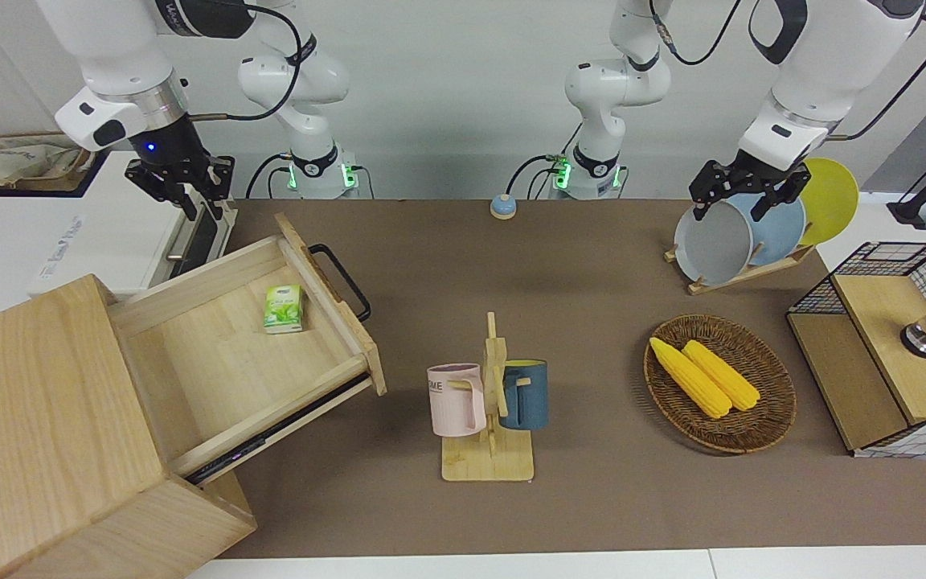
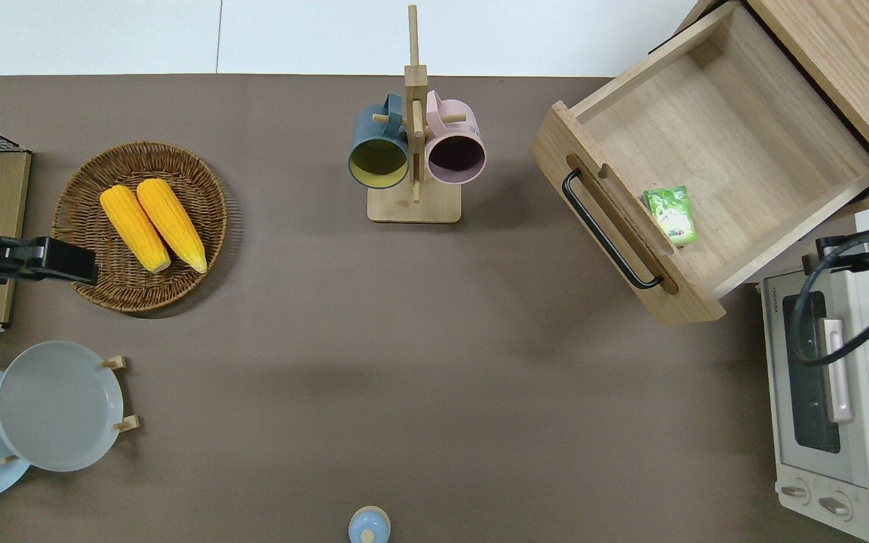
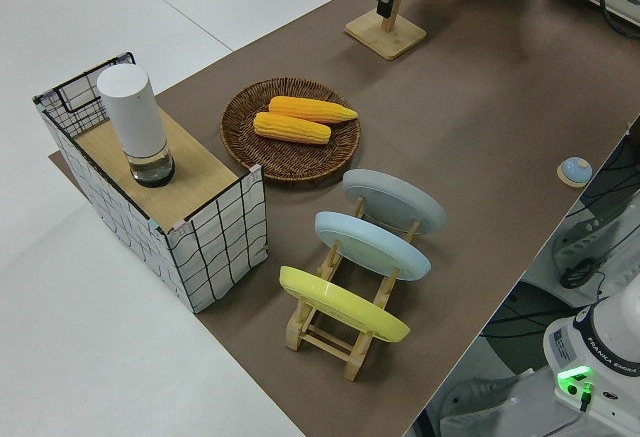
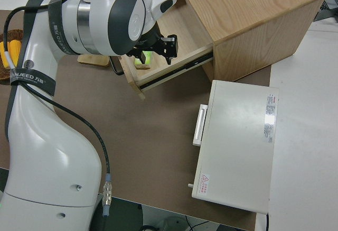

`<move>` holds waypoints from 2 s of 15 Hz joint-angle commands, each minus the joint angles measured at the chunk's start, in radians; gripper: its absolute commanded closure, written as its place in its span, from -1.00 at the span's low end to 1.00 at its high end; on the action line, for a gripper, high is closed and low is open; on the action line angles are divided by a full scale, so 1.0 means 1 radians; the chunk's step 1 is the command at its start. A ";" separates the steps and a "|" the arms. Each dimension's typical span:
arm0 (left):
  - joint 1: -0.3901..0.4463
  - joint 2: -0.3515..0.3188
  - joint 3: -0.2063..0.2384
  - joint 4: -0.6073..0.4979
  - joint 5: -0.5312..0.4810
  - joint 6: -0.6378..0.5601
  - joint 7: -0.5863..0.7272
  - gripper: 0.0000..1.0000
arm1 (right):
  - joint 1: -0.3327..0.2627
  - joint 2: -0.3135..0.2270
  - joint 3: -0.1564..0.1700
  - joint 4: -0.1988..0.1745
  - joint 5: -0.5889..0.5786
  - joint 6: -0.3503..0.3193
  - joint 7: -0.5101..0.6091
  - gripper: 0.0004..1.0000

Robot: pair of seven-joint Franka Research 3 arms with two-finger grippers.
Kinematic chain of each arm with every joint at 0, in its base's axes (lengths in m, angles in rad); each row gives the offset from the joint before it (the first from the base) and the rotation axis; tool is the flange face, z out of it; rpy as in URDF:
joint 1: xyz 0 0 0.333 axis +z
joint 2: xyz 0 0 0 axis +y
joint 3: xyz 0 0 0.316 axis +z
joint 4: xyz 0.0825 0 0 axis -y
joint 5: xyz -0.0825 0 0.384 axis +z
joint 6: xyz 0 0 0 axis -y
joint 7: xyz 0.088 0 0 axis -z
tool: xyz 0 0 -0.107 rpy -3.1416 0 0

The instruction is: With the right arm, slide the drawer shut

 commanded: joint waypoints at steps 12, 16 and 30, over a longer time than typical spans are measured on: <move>-0.007 -0.004 0.000 0.009 0.018 -0.018 -0.010 -0.99 | 0.044 0.006 0.079 0.110 -0.010 -0.111 0.182 1.00; -0.007 -0.004 0.000 0.010 0.018 -0.018 -0.010 -0.99 | 0.044 0.005 0.173 0.121 -0.008 -0.116 0.366 1.00; -0.007 -0.004 0.000 0.009 0.018 -0.018 -0.010 -0.99 | 0.173 0.130 0.325 0.119 -0.010 0.014 1.071 1.00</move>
